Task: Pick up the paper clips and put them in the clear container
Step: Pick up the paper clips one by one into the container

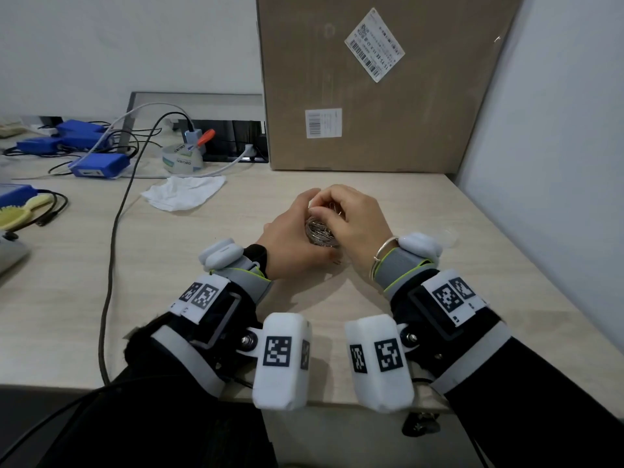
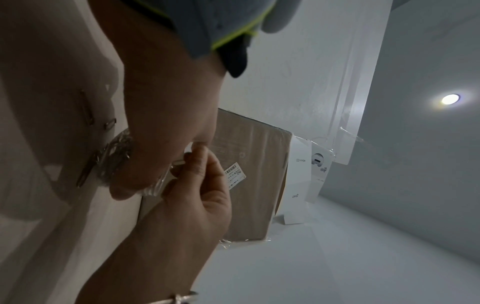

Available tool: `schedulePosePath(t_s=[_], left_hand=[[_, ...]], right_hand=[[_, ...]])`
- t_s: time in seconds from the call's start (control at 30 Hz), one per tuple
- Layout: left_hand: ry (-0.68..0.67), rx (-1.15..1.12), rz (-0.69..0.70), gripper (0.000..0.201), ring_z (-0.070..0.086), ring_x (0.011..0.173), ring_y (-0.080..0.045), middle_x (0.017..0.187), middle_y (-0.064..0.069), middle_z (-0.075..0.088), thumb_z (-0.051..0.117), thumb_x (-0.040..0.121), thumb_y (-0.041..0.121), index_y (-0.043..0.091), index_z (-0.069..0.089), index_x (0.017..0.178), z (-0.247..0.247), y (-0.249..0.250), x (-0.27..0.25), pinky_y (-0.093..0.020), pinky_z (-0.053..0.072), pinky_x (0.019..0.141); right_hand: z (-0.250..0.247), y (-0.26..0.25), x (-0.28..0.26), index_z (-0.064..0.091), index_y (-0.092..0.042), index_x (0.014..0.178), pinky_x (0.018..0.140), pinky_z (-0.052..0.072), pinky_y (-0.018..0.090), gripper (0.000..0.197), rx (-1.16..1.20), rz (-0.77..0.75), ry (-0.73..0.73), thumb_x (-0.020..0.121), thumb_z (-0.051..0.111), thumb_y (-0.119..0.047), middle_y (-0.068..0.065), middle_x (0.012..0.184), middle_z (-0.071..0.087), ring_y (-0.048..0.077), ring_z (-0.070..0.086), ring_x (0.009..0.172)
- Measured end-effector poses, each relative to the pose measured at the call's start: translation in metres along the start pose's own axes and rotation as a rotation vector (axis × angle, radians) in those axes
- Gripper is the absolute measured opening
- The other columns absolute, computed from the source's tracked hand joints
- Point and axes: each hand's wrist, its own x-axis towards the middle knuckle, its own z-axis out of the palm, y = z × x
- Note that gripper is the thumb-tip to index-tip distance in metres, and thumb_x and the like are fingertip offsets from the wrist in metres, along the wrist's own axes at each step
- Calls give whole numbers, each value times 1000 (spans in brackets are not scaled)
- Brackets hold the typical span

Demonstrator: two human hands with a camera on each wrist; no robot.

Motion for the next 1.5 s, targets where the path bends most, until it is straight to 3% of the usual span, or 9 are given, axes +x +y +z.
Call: schedulePosePath(t_s=[0.13, 0.37, 0.67, 0.83, 1.0, 1.1, 1.2, 1.37, 1.5], left_hand=[[4, -28, -21, 111, 58, 117, -17, 123, 10, 60, 68, 43, 58, 29, 27, 141, -1, -1, 0, -45, 40, 106], [21, -32, -67, 104, 59, 112, -13, 99, 29, 52, 76, 54, 43, 29, 25, 143, -2, -5, 2, -43, 38, 107], [51, -103, -65, 92, 59, 102, -7, 113, 10, 58, 81, 69, 24, 21, 26, 144, -2, -7, 3, -15, 42, 87], [80, -119, -62, 89, 62, 102, -10, 120, 5, 60, 81, 68, 24, 22, 31, 141, -1, -8, 4, -25, 48, 93], [178, -150, -132, 94, 58, 109, -14, 120, 5, 56, 82, 62, 34, 24, 31, 141, -8, -16, 7, -32, 42, 103], [270, -153, -208, 95, 57, 115, -20, 116, 6, 56, 78, 56, 43, 26, 34, 139, -15, -23, 8, -43, 40, 106], [317, -153, -265, 88, 55, 116, -23, 123, -1, 54, 80, 67, 33, 21, 33, 140, -21, -29, 7, -42, 40, 106], [305, -129, -287, 86, 55, 115, -22, 123, -1, 54, 78, 70, 33, 21, 32, 141, -24, -33, 5, -39, 41, 105], [278, -115, -286, 86, 55, 115, -23, 126, -1, 53, 78, 70, 36, 21, 30, 141, -24, -34, 3, -40, 41, 104]], right_hand=[[0, 4, -1, 70, -6, 79, 68, 37, 5, 4, -13, 2, -19, 76, 68, -6, -1, 75, 63, -4, 53, 67], [-3, 0, -4, 76, -11, 82, 76, 43, 23, 10, -37, 34, -44, 81, 67, -14, 5, 83, 75, 15, 63, 78], [-2, 1, -5, 70, -20, 95, 89, 44, 48, 21, -112, -22, -14, 88, 53, -28, -2, 90, 74, 21, 64, 87], [-3, 1, -3, 67, -24, 99, 92, 43, 43, 20, -94, -24, 29, 90, 50, -27, -5, 91, 72, 16, 60, 92], [-12, 12, -1, 67, -17, 91, 75, 41, 15, 15, -128, 34, 120, 89, 55, -23, -4, 90, 70, 13, 59, 83], [-19, 26, -5, 67, -16, 89, 80, 48, 30, 12, -245, 191, -41, 86, 59, -24, 2, 96, 66, 16, 56, 75], [-20, 30, -13, 65, -18, 102, 85, 43, 27, 28, -360, 285, -295, 81, 65, -36, 0, 106, 58, 13, 51, 82], [-23, 20, -13, 62, -13, 110, 83, 36, 21, 38, -484, 221, -514, 78, 69, -34, 5, 110, 58, 20, 57, 99], [-16, 13, -9, 63, -12, 107, 91, 42, 31, 25, -598, 147, -564, 86, 60, -26, 7, 113, 60, 24, 56, 106]])
